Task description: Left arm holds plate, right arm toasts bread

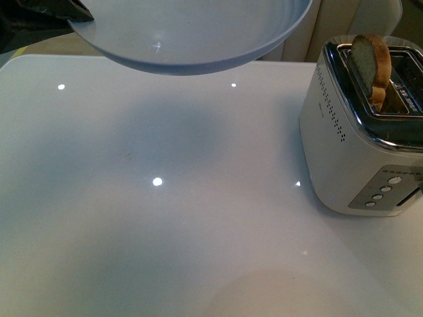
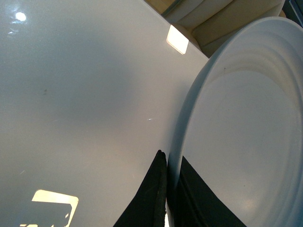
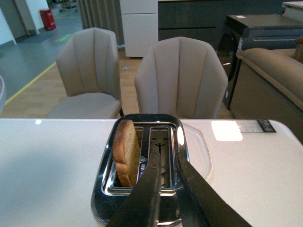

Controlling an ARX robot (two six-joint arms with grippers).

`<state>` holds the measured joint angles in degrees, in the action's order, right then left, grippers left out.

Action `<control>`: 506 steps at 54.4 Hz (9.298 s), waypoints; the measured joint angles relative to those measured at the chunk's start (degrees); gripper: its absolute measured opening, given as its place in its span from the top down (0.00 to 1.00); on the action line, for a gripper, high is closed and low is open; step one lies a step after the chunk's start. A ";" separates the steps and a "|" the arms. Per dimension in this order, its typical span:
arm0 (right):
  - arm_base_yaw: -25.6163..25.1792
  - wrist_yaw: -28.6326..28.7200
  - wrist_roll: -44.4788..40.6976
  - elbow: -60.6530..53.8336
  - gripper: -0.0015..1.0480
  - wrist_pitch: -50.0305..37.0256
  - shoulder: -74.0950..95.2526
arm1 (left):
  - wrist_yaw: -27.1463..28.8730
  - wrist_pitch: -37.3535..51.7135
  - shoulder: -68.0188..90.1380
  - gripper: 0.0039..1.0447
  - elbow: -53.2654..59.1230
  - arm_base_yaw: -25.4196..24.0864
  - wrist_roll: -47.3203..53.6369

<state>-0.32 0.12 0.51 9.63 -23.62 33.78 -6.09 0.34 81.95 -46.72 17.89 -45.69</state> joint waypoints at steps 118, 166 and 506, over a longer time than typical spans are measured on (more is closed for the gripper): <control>0.22 -0.13 -0.33 -8.33 0.07 23.52 -33.42 | -0.96 0.09 -1.14 0.98 0.04 0.26 0.39; 0.22 -0.13 -0.35 -8.33 0.08 23.52 -33.42 | -13.49 10.95 9.01 0.98 6.78 -19.67 10.27; 0.22 -0.13 -0.35 -8.33 0.08 23.54 -33.48 | 6.10 -0.28 -81.59 0.07 45.97 -17.99 45.16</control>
<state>-0.10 -0.01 0.16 1.30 -0.08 0.30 0.01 0.05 0.36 -0.75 -0.10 -0.54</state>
